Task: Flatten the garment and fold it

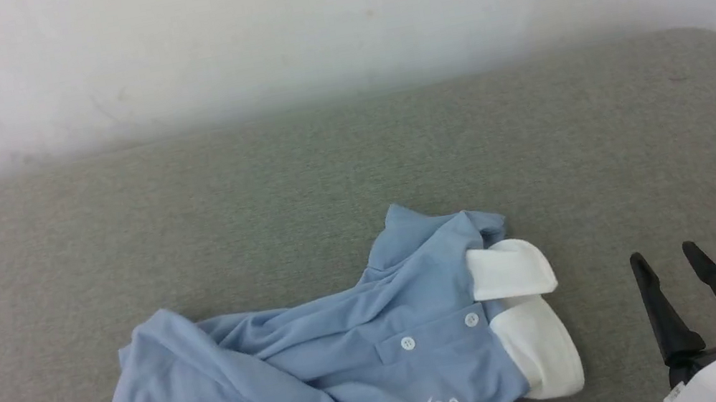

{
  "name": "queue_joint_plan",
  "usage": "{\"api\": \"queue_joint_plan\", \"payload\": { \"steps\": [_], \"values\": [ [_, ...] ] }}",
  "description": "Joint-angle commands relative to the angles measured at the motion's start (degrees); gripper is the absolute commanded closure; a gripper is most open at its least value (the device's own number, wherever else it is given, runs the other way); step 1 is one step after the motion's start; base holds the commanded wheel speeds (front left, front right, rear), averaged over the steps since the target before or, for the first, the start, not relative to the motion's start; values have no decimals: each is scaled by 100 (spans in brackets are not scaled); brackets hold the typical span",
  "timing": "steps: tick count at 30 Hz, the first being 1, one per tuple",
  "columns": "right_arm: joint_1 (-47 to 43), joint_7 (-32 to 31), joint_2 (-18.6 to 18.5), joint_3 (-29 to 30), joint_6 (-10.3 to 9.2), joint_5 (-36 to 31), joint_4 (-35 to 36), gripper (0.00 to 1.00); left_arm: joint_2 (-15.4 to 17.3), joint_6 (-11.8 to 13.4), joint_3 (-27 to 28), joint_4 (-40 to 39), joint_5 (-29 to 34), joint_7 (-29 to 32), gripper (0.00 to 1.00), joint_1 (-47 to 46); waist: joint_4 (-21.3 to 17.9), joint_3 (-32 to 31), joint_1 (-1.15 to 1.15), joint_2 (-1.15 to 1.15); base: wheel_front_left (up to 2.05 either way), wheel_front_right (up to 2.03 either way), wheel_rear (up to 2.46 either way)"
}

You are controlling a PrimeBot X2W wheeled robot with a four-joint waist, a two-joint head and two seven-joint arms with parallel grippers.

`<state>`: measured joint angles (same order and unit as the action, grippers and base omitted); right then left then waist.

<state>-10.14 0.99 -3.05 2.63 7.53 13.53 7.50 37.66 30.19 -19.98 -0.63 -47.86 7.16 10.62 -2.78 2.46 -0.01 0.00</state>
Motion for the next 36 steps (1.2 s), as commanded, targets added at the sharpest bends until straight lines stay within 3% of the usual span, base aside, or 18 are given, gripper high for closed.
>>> {"api": "queue_joint_plan", "payload": {
  "steps": [1,2,3,12,17,22,28,36],
  "values": [
    [-67,-24,17,-21,-4,-4,42,0,-6,54,62,-137,-72,-52,100,127,114,-70,1,0,0,0,0],
    [-66,-34,17,-39,-4,-15,49,0,-36,53,74,-226,-103,-84,76,194,129,-80,1,0,0,0,0],
    [-64,-45,17,-49,-4,-23,56,0,-82,50,94,-316,-123,-140,0,217,140,-92,1,0,0,0,0],
    [-81,-135,17,-44,-4,-66,151,0,-142,-128,-162,-1370,471,-621,0,-425,83,-216,1,0,0,0,0],
    [-34,-146,17,-38,-4,-51,187,0,-270,-658,-949,-1440,869,-125,0,-1484,23,-98,1,0,0,0,0],
    [195,-139,17,-152,-4,-75,182,0,-722,-1391,-1552,-402,918,432,0,-2732,-214,135,1,0,0,0,0],
    [398,-103,17,-273,-4,-85,36,0,-1152,-2133,-2033,1376,861,1005,0,-3713,-602,348,1,0,0,0,0],
    [428,-13,17,-289,-4,24,-192,0,-1342,-2794,-2539,2896,720,1874,0,-4055,-907,429,1,0,0,0,0]
  ]
}}
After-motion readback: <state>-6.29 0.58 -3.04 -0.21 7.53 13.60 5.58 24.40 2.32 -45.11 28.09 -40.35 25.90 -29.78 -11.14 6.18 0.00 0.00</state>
